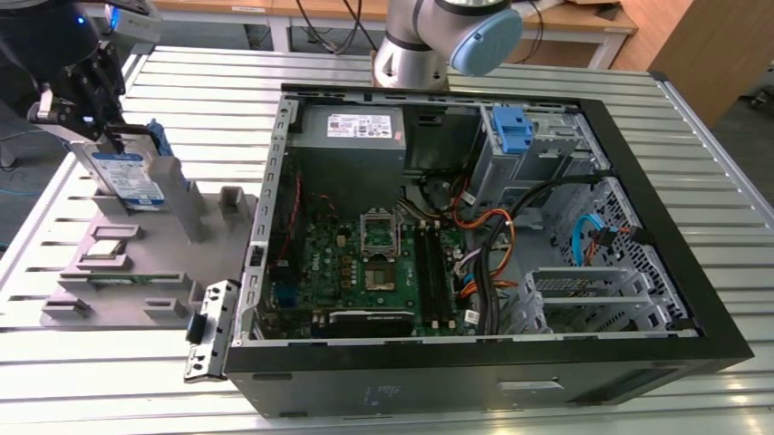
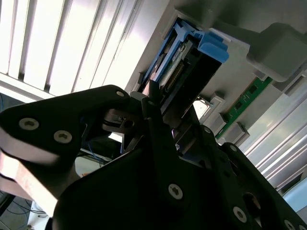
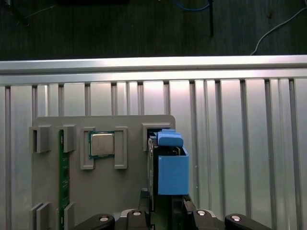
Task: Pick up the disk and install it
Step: 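Pick up the disk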
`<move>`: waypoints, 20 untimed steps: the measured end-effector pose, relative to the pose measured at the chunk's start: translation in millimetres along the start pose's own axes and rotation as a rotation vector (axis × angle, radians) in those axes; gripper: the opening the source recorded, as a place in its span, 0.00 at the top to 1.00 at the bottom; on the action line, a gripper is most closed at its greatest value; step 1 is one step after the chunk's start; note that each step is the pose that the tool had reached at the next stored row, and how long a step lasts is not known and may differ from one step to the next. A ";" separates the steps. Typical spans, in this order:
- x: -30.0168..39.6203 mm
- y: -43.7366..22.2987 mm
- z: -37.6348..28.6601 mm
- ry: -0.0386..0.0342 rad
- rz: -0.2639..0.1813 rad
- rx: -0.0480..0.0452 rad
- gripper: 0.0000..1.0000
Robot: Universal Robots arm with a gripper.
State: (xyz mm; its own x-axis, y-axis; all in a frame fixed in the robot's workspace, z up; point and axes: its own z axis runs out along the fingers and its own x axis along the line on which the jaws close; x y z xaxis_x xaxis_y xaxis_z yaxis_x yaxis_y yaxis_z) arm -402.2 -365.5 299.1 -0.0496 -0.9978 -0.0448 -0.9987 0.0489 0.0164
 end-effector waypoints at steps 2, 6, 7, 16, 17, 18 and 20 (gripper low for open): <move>0.0 0.1 -1.7 -0.0001 0.000 0.0002 0.65; -0.5 0.2 -10.0 -0.0004 0.000 0.0000 0.65; -0.5 0.2 -10.9 -0.0005 0.000 0.0000 0.65; -0.5 0.2 -11.1 -0.0009 0.000 0.0000 0.65; -0.5 0.2 -11.0 -0.0009 0.000 0.0000 0.65; -0.5 0.2 -11.1 -0.0009 0.000 0.0000 0.65; -0.5 0.2 -11.1 -0.0009 0.000 -0.0001 0.65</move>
State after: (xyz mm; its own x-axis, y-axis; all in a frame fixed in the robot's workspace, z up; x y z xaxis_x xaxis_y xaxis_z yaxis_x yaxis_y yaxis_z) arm -402.2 -365.5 310.2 -0.0496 -0.9977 -0.0457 -0.9987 0.0489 0.0165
